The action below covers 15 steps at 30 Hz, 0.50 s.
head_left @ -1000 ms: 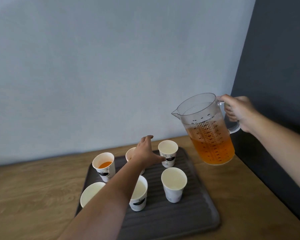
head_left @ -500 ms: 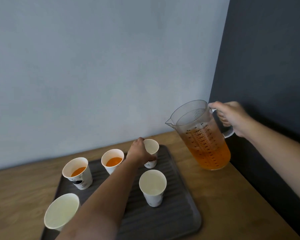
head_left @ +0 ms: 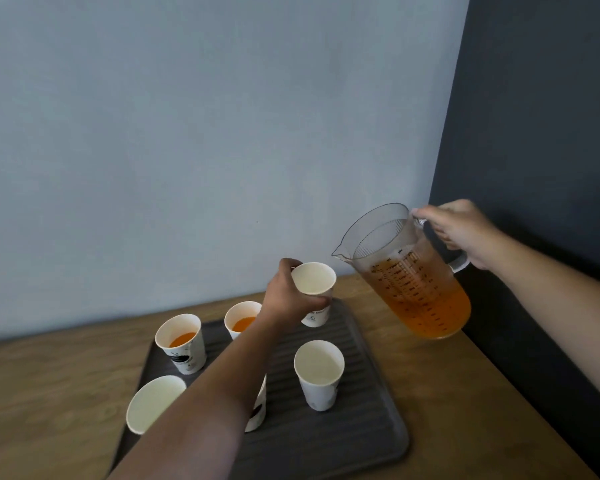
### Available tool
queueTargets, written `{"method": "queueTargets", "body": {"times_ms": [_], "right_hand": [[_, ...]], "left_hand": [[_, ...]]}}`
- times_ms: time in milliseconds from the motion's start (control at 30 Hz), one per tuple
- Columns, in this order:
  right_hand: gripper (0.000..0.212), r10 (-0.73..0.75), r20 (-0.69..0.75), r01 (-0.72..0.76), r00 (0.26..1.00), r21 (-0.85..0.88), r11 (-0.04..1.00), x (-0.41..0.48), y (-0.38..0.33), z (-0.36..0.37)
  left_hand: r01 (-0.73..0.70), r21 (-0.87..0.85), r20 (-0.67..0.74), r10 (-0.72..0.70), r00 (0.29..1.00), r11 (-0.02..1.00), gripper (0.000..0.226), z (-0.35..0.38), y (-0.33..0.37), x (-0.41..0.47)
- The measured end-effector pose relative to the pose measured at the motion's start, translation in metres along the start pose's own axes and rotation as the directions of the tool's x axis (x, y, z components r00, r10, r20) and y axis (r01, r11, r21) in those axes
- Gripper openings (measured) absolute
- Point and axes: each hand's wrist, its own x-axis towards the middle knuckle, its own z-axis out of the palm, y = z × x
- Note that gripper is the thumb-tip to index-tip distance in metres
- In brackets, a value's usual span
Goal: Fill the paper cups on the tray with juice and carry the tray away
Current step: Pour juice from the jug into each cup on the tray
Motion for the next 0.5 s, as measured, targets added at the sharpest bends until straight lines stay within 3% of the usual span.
{"method": "queueTargets", "body": {"times_ms": [500], "right_hand": [[0.054,-0.184,0.079,0.200,0.980,-0.308,0.930,-0.026,-0.042,0.005]], "left_hand": [[-0.010,-0.033,-0.042,0.009,0.999,0.999,0.068,-0.026,0.010,-0.054]]}}
